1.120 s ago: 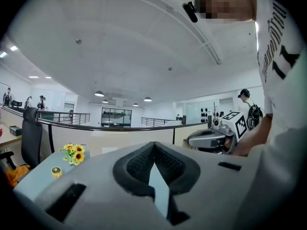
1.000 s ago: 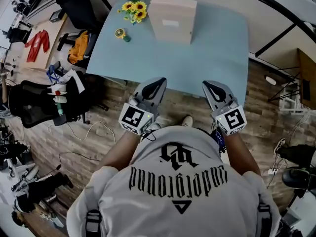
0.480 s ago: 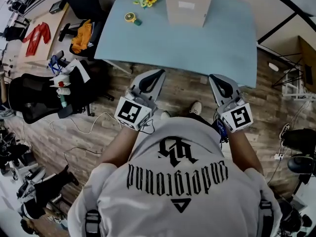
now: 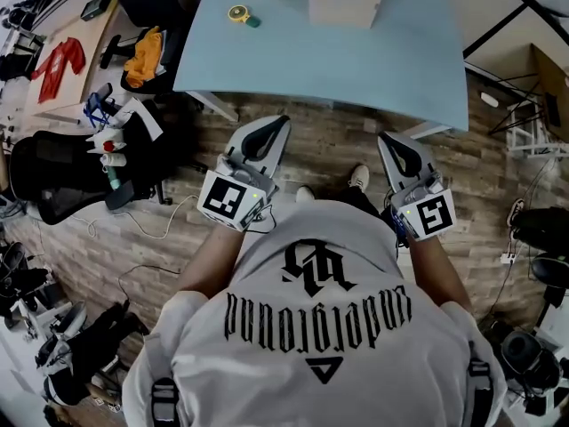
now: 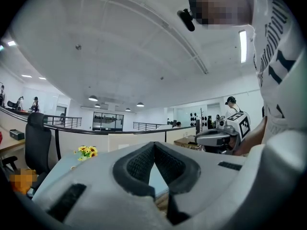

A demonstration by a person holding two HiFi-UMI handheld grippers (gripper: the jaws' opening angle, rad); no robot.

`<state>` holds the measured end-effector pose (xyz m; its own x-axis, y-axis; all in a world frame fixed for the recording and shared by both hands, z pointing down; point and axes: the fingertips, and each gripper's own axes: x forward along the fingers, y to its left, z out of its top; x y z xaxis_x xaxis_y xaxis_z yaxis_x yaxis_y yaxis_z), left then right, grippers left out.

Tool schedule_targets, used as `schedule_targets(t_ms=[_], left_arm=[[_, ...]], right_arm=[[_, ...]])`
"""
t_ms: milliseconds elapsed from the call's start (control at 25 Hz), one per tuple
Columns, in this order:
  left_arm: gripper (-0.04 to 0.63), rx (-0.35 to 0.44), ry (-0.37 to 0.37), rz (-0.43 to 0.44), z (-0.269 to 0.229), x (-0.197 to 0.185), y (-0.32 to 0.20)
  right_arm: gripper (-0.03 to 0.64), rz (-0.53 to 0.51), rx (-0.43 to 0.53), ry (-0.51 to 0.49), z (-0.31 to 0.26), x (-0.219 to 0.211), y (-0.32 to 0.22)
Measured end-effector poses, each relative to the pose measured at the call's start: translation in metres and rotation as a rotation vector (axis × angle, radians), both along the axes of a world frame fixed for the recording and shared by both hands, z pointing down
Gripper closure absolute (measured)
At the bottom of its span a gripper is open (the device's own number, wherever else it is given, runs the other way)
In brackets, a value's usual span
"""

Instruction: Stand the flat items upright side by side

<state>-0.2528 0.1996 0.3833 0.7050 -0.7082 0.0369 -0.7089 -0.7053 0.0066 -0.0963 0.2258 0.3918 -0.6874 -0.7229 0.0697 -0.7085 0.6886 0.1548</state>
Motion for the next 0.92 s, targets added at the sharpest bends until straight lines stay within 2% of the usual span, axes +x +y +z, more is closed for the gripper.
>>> schedule_targets(t_ms=[320,720,920], left_arm=[[0.594,0.014,0.020,0.021,-0.003,-0.012,0.013],[0.594,0.025,0.034,0.031,-0.006,-0.015,0.017],[0.594,0.031,0.035,0.031,-0.006,-0.020,0.013]], right_arm=[[0.612,0.038,0.009,-0.003,-0.005,-0.013,0.023],[0.612,0.053,0.024,0.000,-0.012,-0.013,0.027],[0.612,0.041,0.044,0.062,-0.014,-0.027,0.027]])
